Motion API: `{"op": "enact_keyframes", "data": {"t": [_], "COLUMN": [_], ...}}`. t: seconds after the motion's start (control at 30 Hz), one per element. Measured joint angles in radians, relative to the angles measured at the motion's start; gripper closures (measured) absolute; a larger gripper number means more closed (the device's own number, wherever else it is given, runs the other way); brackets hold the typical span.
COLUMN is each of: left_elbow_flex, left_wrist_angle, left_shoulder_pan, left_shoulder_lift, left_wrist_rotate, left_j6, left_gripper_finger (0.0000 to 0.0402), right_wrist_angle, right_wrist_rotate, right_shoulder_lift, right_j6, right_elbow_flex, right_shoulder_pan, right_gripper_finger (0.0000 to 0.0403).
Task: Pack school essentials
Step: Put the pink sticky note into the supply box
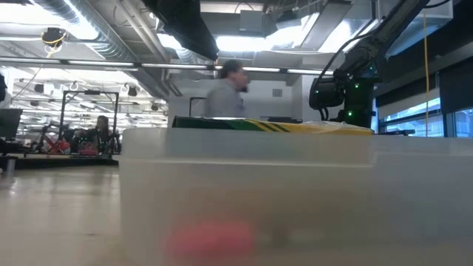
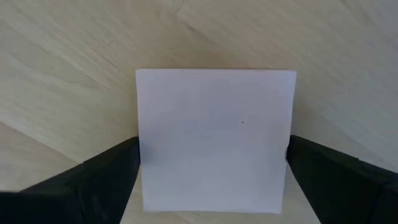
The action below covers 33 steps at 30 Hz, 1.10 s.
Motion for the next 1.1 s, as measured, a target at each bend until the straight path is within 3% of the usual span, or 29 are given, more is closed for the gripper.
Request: {"op": "enact_keyframes", "data": {"t": [0.23, 0.57, 1.1], "left_elbow_flex": [0.0, 0.0, 0.0], "left_wrist_angle": [0.0, 0.0, 0.0], "left_shoulder_pan": [0.0, 0.0, 0.0], "left_shoulder_lift": [0.0, 0.0, 0.0], "left_wrist_rotate": [0.0, 0.0, 0.0], "left_j6": [0.0, 0.0, 0.0], "left_gripper_finger": [0.0019, 0.0019, 0.0019], "right_wrist_angle": [-0.002, -0.005, -0.063], "right_wrist_rotate": [0.001, 0.0, 0.014], "right_shoulder_lift": [0.0, 0.0, 0.0], "right_j6": [0.022, 0.023, 0.041], "right_elbow_flex": [0.0, 0.001, 0.058], "right_shoulder_pan": [0.012, 0.016, 0.11], "right_gripper_finger": [0.001, 0.0054, 0.0058]}}
